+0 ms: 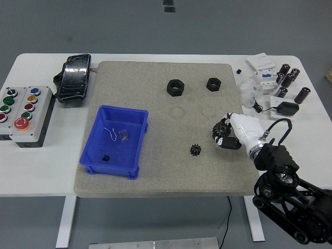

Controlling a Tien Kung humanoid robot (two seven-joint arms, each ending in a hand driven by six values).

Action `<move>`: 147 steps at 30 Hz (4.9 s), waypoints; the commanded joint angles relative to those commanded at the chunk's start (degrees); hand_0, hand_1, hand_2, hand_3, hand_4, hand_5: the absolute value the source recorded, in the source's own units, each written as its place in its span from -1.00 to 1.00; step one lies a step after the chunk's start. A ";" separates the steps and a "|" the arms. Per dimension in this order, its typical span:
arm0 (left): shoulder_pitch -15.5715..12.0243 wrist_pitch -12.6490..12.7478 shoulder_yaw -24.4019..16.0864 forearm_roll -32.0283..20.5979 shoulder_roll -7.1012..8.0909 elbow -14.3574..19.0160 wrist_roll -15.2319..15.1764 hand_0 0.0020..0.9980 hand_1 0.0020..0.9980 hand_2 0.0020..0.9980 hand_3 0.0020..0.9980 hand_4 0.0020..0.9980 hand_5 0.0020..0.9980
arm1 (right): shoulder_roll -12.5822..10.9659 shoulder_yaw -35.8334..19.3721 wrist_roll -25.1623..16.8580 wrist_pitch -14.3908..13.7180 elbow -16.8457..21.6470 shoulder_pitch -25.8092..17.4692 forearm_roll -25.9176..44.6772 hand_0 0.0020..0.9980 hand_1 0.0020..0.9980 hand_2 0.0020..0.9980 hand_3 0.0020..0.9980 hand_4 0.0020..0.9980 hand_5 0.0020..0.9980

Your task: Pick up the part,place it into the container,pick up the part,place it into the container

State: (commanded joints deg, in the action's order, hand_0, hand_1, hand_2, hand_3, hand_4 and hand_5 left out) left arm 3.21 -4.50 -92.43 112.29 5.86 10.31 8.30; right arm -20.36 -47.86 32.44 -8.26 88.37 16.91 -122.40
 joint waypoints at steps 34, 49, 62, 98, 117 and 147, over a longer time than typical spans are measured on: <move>0.36 -0.11 0.50 -0.33 -0.34 0.00 0.34 0.31 0.20 0.11 0.23 0.29 -0.18 | 14.01 19.60 -17.82 -2.94 -7.34 19.58 23.14 0.43 0.56 0.57 0.47 0.05 -0.56; 0.48 -0.13 0.75 -0.57 -0.16 0.00 0.27 0.31 0.20 0.11 0.23 0.29 -0.17 | 14.15 19.53 -19.04 1.77 -9.93 20.62 25.22 0.51 0.62 0.66 0.68 0.46 -0.56; -0.23 0.12 0.04 -0.51 -0.35 0.00 0.39 0.31 0.20 0.11 0.23 0.29 -0.17 | 10.93 10.78 -19.30 -6.02 -4.94 13.22 24.23 0.34 0.53 0.63 0.64 0.49 -0.62; -0.18 0.22 -1.35 0.13 -0.21 0.00 0.58 0.31 0.20 0.11 0.23 0.28 -0.17 | -0.12 6.48 3.62 13.47 1.11 4.51 12.99 -0.28 0.28 0.49 0.51 0.54 -0.44; -0.09 0.15 -1.10 -0.19 -0.12 0.00 0.54 0.31 0.20 0.11 0.23 0.28 -0.15 | 0.80 9.53 1.12 10.84 -0.98 6.05 16.07 -0.33 0.06 0.13 0.27 -0.15 -0.68; -0.18 -0.30 -0.47 -0.46 -0.34 0.00 0.80 0.31 0.20 0.12 0.24 0.28 -0.14 | 11.91 16.79 -14.47 -4.04 -5.35 18.87 28.20 -0.19 0.10 -0.08 0.00 -0.04 -1.00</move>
State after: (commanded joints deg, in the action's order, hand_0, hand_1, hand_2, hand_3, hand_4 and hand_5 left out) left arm 3.03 -4.81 -92.90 111.83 5.52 10.31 9.10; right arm -8.45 -31.07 17.97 -12.30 83.03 35.78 -94.20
